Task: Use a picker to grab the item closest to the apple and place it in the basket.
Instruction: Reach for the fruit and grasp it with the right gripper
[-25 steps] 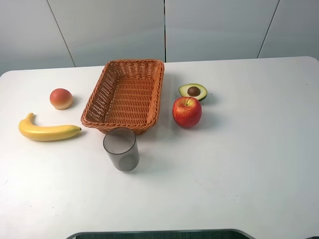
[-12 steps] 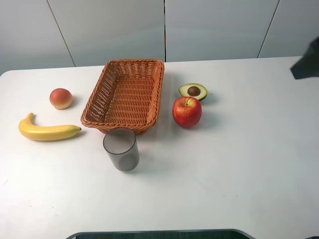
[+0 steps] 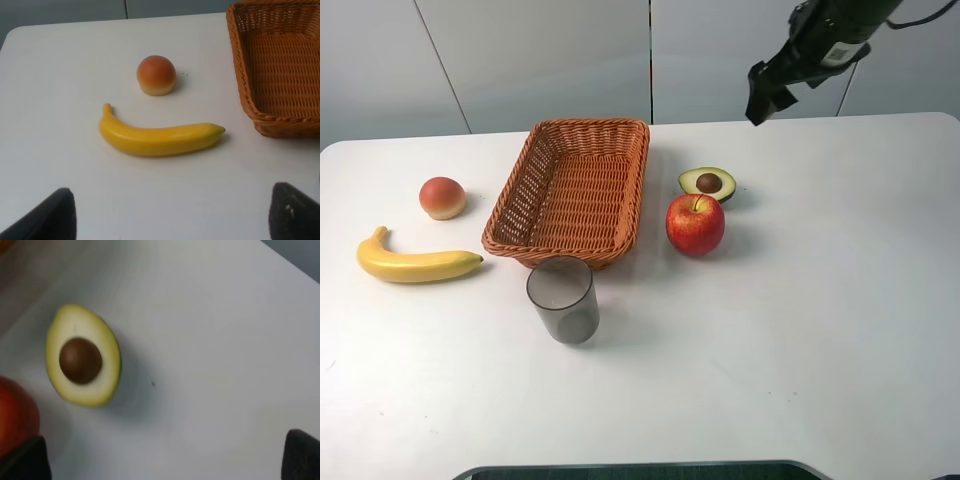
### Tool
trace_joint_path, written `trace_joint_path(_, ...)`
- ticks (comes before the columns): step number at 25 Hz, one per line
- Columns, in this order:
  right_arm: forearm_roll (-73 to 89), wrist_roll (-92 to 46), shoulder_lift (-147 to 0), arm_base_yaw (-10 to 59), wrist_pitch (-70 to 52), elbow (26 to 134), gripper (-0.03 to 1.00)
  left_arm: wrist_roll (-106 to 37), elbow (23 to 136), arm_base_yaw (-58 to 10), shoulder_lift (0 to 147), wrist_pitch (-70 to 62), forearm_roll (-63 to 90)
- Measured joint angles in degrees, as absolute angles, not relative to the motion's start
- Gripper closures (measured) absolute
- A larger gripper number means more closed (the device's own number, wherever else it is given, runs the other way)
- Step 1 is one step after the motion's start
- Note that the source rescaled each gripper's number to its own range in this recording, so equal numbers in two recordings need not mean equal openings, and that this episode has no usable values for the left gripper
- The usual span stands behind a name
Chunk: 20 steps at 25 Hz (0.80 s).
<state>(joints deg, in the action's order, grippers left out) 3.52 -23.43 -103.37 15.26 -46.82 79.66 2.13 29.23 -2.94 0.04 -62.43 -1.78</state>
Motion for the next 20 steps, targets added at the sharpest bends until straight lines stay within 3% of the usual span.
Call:
trace_joint_path(9, 6.6, -27.7, -121.2, 20.9, -48.5, 93.8, -0.03, 2.1, 29.2, -2.9, 0.0, -62.4, -1.8)
trace_joint_path(20, 5.6, -25.6, -128.3, 23.8, -50.0, 97.3, -0.03, 2.1, 29.2, -2.9, 0.0, -62.4, -1.8)
